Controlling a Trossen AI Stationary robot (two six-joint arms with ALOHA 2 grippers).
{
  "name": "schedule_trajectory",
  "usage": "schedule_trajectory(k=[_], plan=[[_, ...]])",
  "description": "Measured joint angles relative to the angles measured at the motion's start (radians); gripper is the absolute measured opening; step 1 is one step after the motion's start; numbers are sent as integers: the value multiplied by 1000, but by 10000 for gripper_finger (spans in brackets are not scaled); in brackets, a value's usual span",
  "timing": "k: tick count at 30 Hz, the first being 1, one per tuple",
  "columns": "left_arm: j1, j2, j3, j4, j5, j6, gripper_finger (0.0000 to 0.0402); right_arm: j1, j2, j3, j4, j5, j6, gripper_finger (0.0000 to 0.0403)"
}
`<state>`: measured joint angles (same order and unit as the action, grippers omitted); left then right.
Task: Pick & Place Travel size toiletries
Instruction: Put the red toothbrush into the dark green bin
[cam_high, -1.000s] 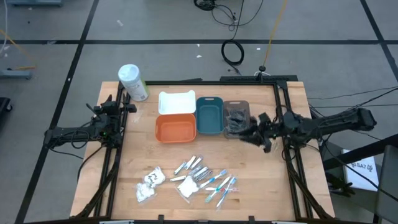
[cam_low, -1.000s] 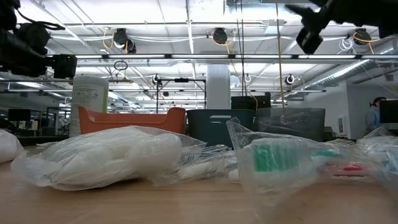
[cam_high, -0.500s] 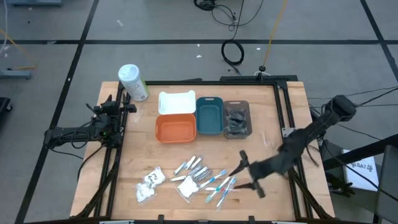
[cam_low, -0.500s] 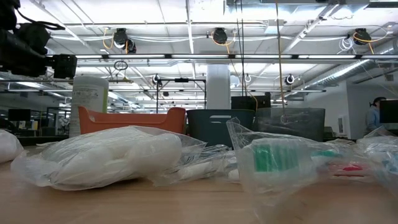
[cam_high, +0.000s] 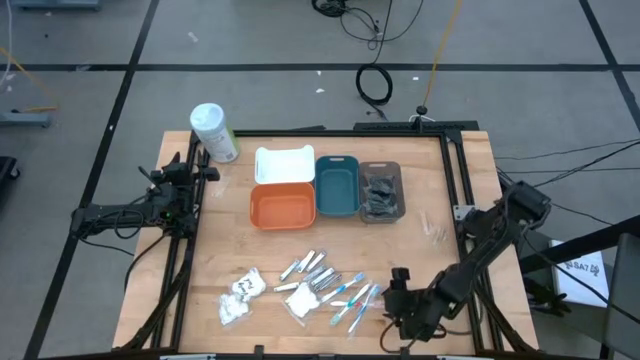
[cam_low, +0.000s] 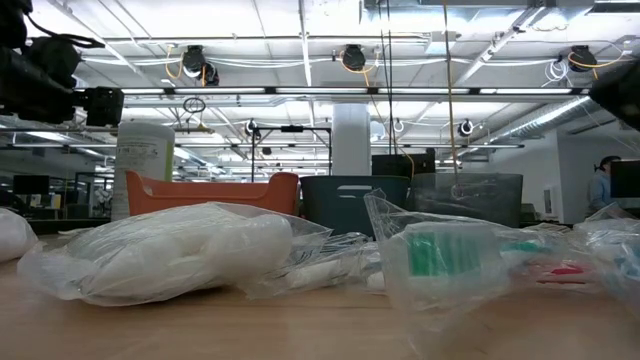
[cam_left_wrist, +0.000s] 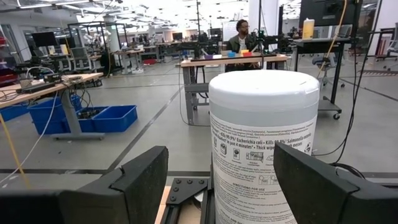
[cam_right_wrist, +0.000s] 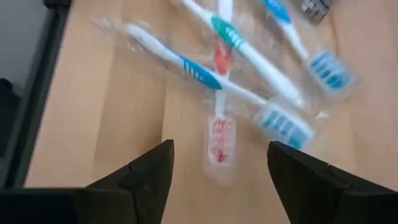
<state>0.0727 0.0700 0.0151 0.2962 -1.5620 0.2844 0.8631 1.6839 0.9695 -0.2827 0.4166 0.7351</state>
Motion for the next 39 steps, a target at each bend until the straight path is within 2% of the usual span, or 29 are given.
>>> schedule_trajectory(k=[7,15,29,35,39], plan=[[0,0,0,0,0,0,285,5,100,0,104,-3,12,242],[0,0,0,0,0,0,285,-11,129,0,102,-3,8,224],[0,0,0,0,0,0,285,-86,126,0,100,-4,-18,132],[0,0,0,0,0,0,285,-108,124,0,102,-78,-23,96],[0,0,0,0,0,0,285,-110,124,0,102,-77,-30,76]])
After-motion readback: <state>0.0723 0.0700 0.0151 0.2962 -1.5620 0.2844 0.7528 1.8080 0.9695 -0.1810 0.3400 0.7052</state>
